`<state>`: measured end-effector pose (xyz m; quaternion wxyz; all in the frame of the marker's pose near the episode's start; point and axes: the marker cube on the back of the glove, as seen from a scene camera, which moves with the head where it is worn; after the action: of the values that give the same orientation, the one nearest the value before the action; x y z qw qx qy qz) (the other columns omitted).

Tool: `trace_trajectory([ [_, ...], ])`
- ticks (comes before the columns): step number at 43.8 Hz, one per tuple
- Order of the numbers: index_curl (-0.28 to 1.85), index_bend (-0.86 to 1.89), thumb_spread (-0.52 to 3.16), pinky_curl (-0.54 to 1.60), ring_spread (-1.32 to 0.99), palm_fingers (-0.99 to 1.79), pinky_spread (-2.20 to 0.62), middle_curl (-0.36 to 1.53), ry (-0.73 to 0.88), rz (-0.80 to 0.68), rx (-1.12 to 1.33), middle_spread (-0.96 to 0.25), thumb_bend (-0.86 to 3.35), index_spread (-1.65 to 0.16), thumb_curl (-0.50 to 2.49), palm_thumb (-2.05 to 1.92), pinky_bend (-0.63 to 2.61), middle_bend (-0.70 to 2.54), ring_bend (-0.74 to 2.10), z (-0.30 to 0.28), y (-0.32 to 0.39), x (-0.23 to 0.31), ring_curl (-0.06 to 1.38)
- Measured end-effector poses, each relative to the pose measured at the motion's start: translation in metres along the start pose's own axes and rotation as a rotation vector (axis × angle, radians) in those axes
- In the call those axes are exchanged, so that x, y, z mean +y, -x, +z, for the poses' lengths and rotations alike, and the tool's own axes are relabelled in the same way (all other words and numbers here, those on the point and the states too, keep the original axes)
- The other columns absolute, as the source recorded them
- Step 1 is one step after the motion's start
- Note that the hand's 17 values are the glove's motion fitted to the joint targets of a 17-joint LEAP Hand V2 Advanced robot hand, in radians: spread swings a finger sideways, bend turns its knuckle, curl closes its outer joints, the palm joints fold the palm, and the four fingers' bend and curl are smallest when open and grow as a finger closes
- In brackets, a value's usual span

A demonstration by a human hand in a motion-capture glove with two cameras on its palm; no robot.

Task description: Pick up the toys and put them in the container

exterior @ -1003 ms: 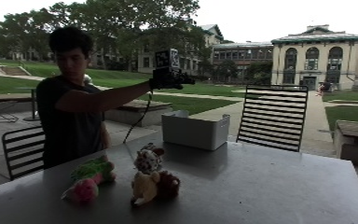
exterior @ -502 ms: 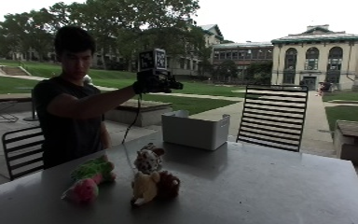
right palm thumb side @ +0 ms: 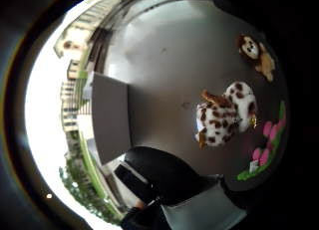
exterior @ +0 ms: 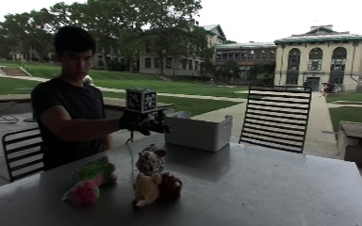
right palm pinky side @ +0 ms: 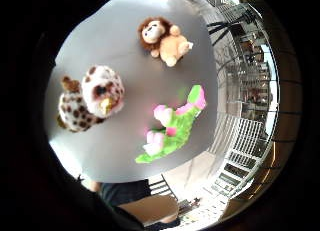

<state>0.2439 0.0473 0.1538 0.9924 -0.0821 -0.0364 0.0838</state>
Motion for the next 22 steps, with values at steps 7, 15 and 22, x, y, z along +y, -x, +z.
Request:
trace_trajectory([
  [7,0.37,0.2,0.89,0.35,-0.23,-0.11,-0.02,0.31,0.043,0.033,0.008,-0.09,-0.1,-0.24,0.16,-0.13,0.55,0.14,0.13,0.036,-0.008,0.003,0.18],
  [15,0.4,0.24,0.89,0.4,-0.15,-0.14,0.03,0.28,0.147,0.057,-0.018,-0.09,-0.09,-0.27,0.17,-0.11,0.78,0.12,0.04,0.076,-0.017,0.005,0.11],
  [22,0.45,0.36,0.91,0.46,-0.09,-0.09,0.04,0.25,0.2,0.054,-0.021,-0.08,-0.06,-0.3,0.19,-0.07,1.01,0.08,0.05,0.093,-0.018,0.008,0.06],
])
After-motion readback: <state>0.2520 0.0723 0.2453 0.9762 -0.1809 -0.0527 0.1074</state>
